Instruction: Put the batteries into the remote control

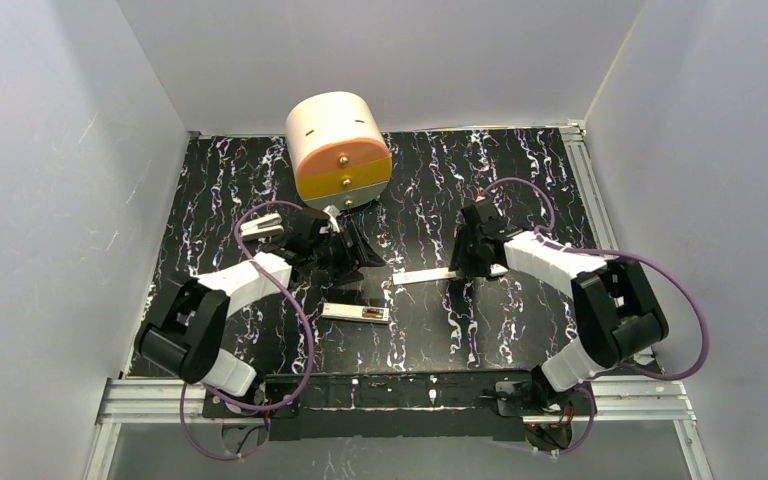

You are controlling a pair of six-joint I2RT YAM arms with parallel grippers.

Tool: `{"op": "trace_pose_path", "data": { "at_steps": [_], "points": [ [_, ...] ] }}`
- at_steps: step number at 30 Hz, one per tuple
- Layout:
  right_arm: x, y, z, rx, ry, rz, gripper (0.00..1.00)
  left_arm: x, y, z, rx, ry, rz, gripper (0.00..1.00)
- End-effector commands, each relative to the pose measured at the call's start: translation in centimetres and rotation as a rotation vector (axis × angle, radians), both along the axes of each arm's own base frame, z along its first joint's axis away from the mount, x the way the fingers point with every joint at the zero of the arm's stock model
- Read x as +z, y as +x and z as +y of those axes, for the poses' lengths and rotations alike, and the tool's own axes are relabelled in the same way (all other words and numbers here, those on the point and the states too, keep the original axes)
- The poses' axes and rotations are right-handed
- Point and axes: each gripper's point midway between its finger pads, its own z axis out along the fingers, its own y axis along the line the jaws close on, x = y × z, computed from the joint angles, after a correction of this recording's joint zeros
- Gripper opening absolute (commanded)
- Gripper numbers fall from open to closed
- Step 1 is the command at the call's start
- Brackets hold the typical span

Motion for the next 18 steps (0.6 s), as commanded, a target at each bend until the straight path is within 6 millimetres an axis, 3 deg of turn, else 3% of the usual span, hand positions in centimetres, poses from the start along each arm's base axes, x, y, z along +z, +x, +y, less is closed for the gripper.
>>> {"op": "trace_pose_path", "data": {
  "at_steps": [1,5,10,18],
  "points": [
    [-0.4,0.4,0.5,0.043,0.003,0.011,0.49,-0.1,1.2,-1.0,0.029,-0.044,-0.051,0.66],
    [-1.5,0.1,0.5,0.060,-0.007,0.031,0.46,-2.2,0.8,-1.8,0.010,-0.047,-0.012,0.53],
    [-2.7,-0.1,0.2,0.077,-0.031,0.043,0.45,-4.1,0.9,-2.1,0.016,-0.038,-0.017,0.51],
    [-2.7,0.5,0.0,0.103,-0.059,0.031,0.46,-5.8,1.6,-2.2,0.021,0.003,-0.049,0.51]
  ]
}}
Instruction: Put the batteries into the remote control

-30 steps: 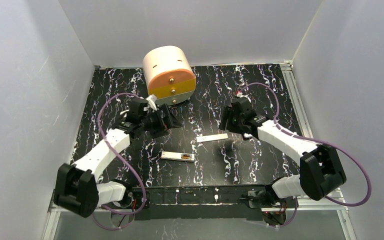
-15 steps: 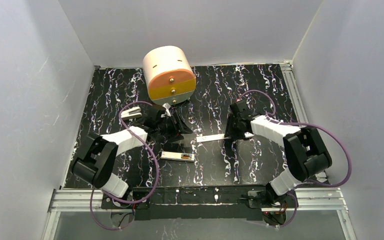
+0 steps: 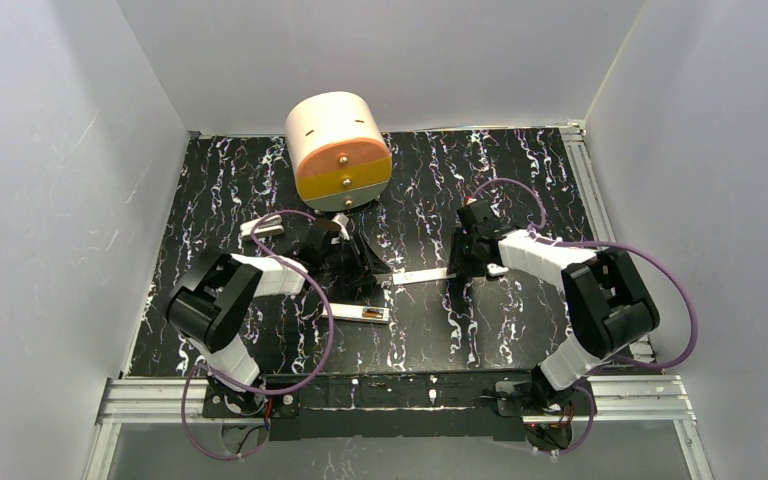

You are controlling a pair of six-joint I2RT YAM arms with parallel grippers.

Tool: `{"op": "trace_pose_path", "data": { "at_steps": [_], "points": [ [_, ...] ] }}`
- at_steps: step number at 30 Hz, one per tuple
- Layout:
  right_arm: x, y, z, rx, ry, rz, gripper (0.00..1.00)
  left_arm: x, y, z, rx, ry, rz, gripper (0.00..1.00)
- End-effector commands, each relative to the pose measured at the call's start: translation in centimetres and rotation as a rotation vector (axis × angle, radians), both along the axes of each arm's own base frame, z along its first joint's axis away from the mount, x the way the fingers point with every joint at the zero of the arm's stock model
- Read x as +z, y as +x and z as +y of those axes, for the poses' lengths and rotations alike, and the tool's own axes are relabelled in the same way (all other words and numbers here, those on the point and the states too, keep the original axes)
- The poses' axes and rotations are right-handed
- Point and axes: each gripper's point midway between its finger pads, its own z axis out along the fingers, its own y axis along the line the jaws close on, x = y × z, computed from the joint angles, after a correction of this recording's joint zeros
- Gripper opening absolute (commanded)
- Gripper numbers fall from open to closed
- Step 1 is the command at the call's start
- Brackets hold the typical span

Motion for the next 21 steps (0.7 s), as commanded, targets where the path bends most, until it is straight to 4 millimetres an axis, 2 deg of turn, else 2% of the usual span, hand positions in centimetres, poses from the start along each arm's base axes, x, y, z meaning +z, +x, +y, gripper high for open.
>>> {"op": "trace_pose_path", "data": {
  "at_steps": [1,6,15,21],
  "points": [
    [-1.0,0.3,-0.1,0.034,-0.025,0.010,0.46,-1.2,0.5,0.1,0.007,0.040,-0.035,0.50],
    [-1.6,-0.2,0.5,0.044,0.007,0.036,0.46,-2.0,0.5,0.1,-0.001,0.048,-0.033,0.50],
    [-1.2,-1.2,3.1,0.066,0.166,0.076,0.46,-2.6,0.3,-0.6,-0.017,0.019,-0.008,0.46],
    [-1.1,-1.8,3.2,0.013,0.193,0.105,0.45,-2.5,-0.9,-0.6,0.011,-0.026,0.057,0.40]
  ]
}}
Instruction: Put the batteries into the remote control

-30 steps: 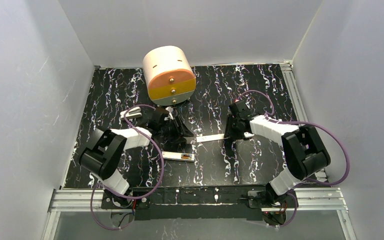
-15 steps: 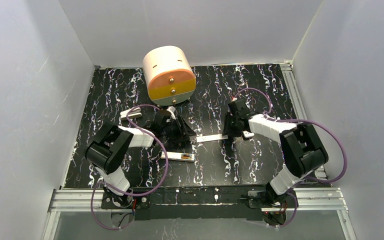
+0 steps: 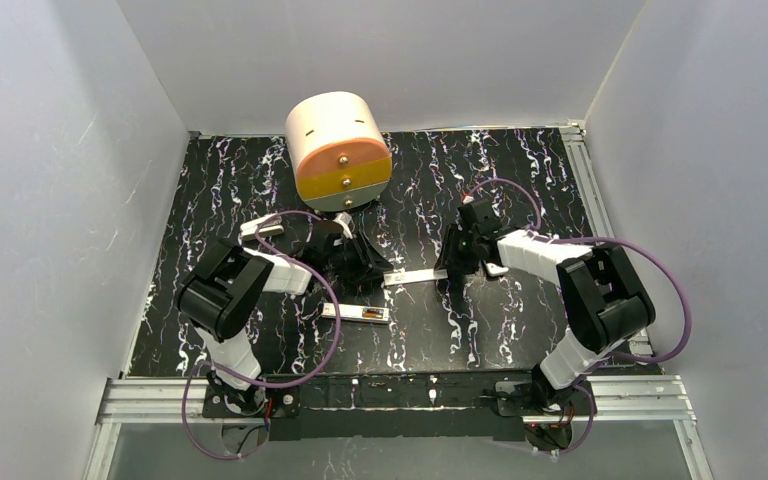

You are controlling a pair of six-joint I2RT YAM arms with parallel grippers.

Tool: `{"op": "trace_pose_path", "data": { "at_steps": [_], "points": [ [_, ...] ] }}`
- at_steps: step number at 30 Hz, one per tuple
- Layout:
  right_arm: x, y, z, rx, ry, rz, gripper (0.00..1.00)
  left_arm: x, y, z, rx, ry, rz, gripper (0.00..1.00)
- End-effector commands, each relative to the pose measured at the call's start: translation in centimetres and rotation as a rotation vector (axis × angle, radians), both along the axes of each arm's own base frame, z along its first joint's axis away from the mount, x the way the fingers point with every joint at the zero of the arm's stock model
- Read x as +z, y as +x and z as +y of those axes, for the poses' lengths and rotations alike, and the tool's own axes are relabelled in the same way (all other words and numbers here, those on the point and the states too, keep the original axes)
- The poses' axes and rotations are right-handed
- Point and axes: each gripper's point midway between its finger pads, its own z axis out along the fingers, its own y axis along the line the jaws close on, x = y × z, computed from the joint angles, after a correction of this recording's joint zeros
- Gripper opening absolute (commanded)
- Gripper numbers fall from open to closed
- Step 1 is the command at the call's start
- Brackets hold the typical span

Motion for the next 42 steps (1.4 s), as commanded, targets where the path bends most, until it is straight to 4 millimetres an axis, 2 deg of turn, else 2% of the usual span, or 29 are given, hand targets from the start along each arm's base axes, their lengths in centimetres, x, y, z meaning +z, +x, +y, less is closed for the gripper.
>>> {"op": "trace_pose_path", "data": {
  "at_steps": [1,5,12,23,31,34,38,40,42],
  "points": [
    [-1.5,-2.5,-0.1,-0.032,0.021,0.106,0.45,-1.9,-2.2,1.0,0.020,0.029,0.106,0.40],
    [-1.7,-2.8,-0.2,-0.056,0.028,0.120,0.45,-1.7,-2.5,1.4,0.043,0.027,0.109,0.42],
    [-2.1,-3.0,-1.4,-0.086,-0.033,0.107,0.45,-2.4,-2.5,3.5,0.135,0.124,0.115,0.64],
    [-2.2,-2.9,-1.2,-0.079,-0.027,0.103,0.46,-4.7,-4.8,5.9,0.170,0.251,0.228,0.61],
    [-2.0,-2.8,0.9,0.042,-0.002,0.083,0.46,-3.1,-4.7,6.8,0.138,0.319,0.176,0.74],
    [-1.2,-2.8,2.6,0.115,0.046,0.039,0.42,-2.0,-4.3,5.8,0.081,0.289,0.152,0.70],
    [-1.0,-2.5,3.3,0.143,0.034,0.003,0.33,-0.4,-3.5,4.6,0.027,0.250,0.098,0.51],
    [-1.1,-2.4,3.1,0.134,0.017,0.002,0.32,0.5,-3.0,4.4,0.017,0.253,0.061,0.50],
    [-1.3,-2.3,2.6,0.118,-0.011,0.005,0.31,0.6,-2.9,5.9,0.051,0.343,0.077,0.57]
  ]
}}
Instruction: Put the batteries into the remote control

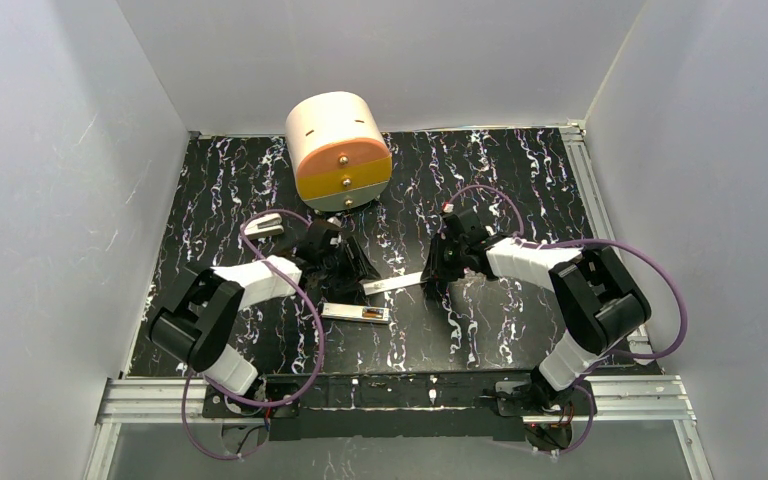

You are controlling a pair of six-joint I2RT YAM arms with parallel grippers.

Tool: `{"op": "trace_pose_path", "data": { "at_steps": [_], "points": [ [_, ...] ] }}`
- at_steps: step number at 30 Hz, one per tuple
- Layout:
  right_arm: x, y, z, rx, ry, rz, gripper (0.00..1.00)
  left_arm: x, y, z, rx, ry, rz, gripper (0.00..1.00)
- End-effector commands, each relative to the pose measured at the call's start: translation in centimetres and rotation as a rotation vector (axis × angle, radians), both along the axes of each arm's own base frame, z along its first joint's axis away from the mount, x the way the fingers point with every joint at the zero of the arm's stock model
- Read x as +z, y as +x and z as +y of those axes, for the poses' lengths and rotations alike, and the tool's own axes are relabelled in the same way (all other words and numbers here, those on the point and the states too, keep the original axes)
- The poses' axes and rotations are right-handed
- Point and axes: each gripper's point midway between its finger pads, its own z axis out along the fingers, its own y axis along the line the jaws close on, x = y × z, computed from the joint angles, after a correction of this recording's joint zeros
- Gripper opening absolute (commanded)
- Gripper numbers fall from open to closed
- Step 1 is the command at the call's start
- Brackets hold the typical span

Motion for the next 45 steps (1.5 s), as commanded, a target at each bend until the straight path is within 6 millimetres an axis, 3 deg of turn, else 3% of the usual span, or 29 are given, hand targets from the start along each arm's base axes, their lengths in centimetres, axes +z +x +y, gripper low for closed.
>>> {"op": "trace_pose_path", "data": {
  "at_steps": [1,4,7,11,15,23,30,39,45],
  "points": [
    [-1.2,-0.1,-1.3,-0.009,-0.089,0.011,0.31,0.3,-0.2,2.7,0.008,0.178,0.013,0.61],
    [-1.2,-0.1,-1.6,-0.023,-0.102,0.010,0.31,0.2,-0.5,4.0,0.035,0.236,0.017,0.64],
    [-1.1,-0.1,-1.5,-0.029,-0.098,0.010,0.32,-0.2,-1.1,3.3,0.015,0.186,0.032,0.64],
    [-1.1,0.0,-1.4,-0.033,-0.091,0.012,0.32,-0.8,-1.8,1.1,0.000,0.051,0.075,0.54],
    [-1.0,-0.1,-1.0,-0.026,-0.069,0.020,0.32,-1.4,-1.9,0.6,0.008,0.021,0.104,0.46],
    [-0.6,-1.4,1.7,0.024,0.094,0.078,0.32,-1.9,-1.1,-0.3,0.001,-0.048,0.036,0.39],
    [-0.8,-1.8,1.8,0.030,0.089,0.121,0.32,0.8,0.0,-1.1,-0.073,-0.115,-0.161,0.31],
    [-2.3,-2.1,0.6,0.008,0.002,0.157,0.31,5.3,-1.3,-2.1,-0.123,-0.266,-0.212,0.27],
    [-2.6,-2.3,0.1,0.011,-0.023,0.159,0.33,6.5,-1.6,-1.9,-0.119,-0.296,-0.228,0.28]
  ]
}}
